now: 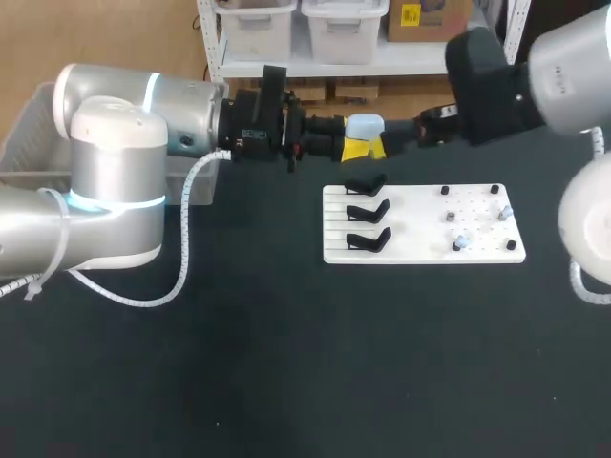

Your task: Pick up each earbud case from the left stands, insert the matching earbuds, close the lid, and place the case in the box.

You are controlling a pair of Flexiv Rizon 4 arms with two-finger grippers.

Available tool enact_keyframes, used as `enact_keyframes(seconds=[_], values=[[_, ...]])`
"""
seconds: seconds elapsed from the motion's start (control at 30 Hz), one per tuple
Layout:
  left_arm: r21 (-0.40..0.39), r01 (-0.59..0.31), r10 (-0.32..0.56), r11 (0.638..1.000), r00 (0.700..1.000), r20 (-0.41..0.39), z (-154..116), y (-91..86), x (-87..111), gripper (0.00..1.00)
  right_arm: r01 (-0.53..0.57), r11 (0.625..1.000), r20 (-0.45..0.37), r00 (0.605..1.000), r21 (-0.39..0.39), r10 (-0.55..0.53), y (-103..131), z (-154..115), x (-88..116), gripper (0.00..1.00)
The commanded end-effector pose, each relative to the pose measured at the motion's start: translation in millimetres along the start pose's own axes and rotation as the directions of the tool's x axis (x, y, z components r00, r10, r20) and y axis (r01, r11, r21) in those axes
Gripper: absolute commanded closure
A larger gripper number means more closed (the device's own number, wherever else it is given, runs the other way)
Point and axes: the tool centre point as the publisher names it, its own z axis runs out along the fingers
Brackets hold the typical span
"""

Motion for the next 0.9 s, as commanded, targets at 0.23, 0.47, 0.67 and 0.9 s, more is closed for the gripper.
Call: enact_keyframes(seconds=[0.23,0.47,0.67,0.9], values=[[-0.005,-0.003,0.003,1.000,1.000,0.005,0.2,-1.2,1.2,1.00,-0.024,1.000,-0.026,0.999,-0.014,0.024,-6.7,28.5,-11.2,0.00],[-0.005,-0.003,0.003,1.000,1.000,0.005,0.2,-1.2,1.2,1.00,-0.040,0.999,-0.034,0.999,-0.009,0.040,-12.1,34.3,-11.4,0.00],[-0.005,-0.003,0.003,1.000,1.000,0.005,0.2,-1.2,1.2,1.00,-0.052,0.999,-0.032,0.998,-0.001,0.052,-16.5,37.8,-13.5,0.00],[-0.005,-0.003,0.003,1.000,1.000,0.005,0.2,-1.2,1.2,1.00,-0.063,0.998,-0.035,0.997,0.009,0.064,-20.5,39.8,-13.9,0.00]])
